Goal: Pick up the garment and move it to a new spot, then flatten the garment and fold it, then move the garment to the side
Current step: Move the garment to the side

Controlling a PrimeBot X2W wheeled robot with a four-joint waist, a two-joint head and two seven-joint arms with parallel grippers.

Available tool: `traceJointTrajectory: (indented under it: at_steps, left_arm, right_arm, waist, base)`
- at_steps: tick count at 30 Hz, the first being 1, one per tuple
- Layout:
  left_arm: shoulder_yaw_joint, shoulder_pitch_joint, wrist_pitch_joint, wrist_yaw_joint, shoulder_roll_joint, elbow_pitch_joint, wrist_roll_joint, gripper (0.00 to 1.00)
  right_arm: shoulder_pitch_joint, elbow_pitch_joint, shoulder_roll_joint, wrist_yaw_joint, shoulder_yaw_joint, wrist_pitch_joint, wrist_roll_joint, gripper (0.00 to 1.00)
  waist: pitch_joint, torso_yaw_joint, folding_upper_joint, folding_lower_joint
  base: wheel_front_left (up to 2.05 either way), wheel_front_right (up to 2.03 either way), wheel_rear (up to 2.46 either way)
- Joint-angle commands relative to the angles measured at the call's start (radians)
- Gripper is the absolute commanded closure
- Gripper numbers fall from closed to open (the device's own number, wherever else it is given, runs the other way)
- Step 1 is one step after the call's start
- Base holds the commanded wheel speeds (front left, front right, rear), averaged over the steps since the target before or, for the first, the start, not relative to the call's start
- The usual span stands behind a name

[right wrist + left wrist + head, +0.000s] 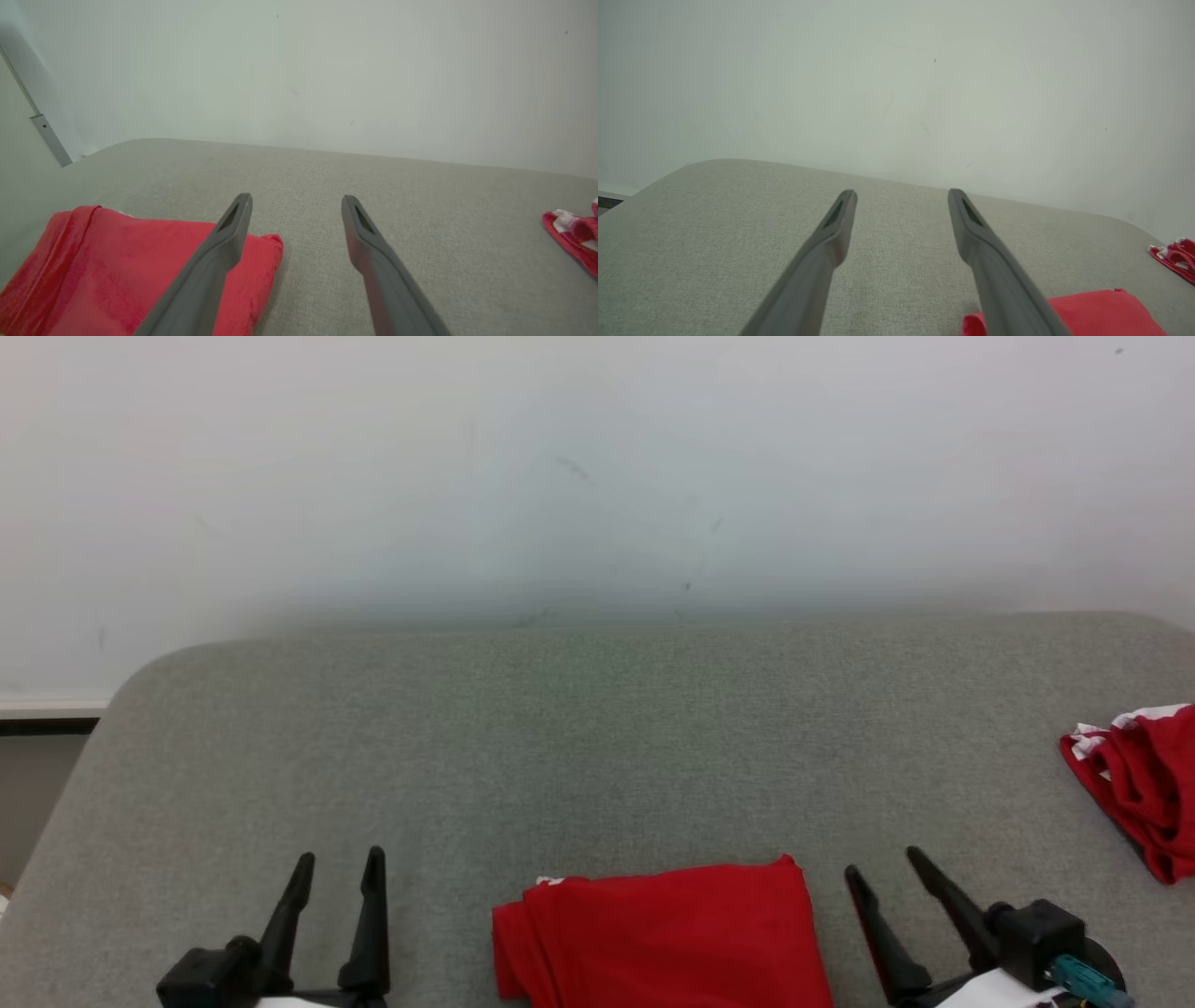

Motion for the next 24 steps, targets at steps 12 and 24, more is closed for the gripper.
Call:
traceJointTrajectory:
  at_steps: [12, 24]
  left_arm:
    - [-0.019, -0.013, -0.001, -0.008, 0.003, 0.029, 0.0, 0.0]
    - [-0.037, -0.022, -0.001, -0.011, 0.003, 0.047, 0.01, 0.0]
  right_arm:
    - [-0.116, 0.254, 0.054, 0.0, 0.035, 0.247, 0.14, 0.0]
    - [-0.08, 0.396, 0.101, 0.0, 0.018, 0.554, 0.308, 0.0]
  waist:
    - [0.009, 0.119, 0.0, 0.0001]
    - [0.021, 0.197, 0.0, 0.0001]
  base:
    - [0.0, 0.0, 0.0]
    - [0.0, 0.0, 0.0]
